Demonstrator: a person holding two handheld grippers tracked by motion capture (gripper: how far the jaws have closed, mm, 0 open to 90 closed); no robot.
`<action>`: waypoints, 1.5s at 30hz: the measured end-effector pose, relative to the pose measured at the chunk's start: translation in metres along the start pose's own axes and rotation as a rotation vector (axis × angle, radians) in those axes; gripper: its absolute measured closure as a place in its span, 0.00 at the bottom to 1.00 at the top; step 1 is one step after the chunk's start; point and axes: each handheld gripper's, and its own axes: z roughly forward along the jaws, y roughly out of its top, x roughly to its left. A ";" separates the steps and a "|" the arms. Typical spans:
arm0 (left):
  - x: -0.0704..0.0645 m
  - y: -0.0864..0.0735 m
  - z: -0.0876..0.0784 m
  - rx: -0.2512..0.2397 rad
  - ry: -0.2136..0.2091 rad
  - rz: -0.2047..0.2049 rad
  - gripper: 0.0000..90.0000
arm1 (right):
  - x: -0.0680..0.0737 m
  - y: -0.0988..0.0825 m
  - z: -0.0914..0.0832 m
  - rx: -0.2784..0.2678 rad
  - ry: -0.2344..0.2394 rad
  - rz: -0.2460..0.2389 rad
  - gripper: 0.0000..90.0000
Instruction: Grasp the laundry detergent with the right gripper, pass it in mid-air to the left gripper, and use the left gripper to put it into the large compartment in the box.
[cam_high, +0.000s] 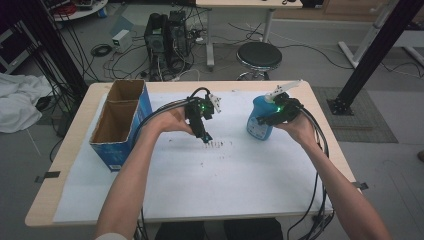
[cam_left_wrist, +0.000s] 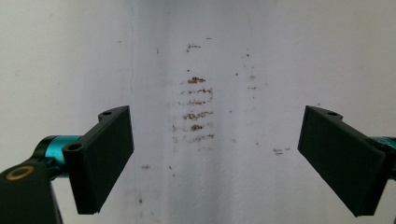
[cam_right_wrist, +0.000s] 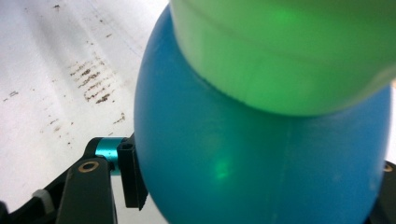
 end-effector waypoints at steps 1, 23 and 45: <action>0.000 0.000 0.000 0.001 0.000 0.001 0.12 | 0.000 0.000 0.000 0.000 0.000 0.004 0.35; -0.001 0.000 -0.002 -0.007 0.007 0.000 0.12 | -0.002 -0.004 0.000 -0.024 0.002 0.020 0.46; -0.001 -0.001 -0.009 -0.039 0.017 -0.017 0.12 | 0.000 -0.003 -0.002 -0.022 -0.016 -0.008 0.51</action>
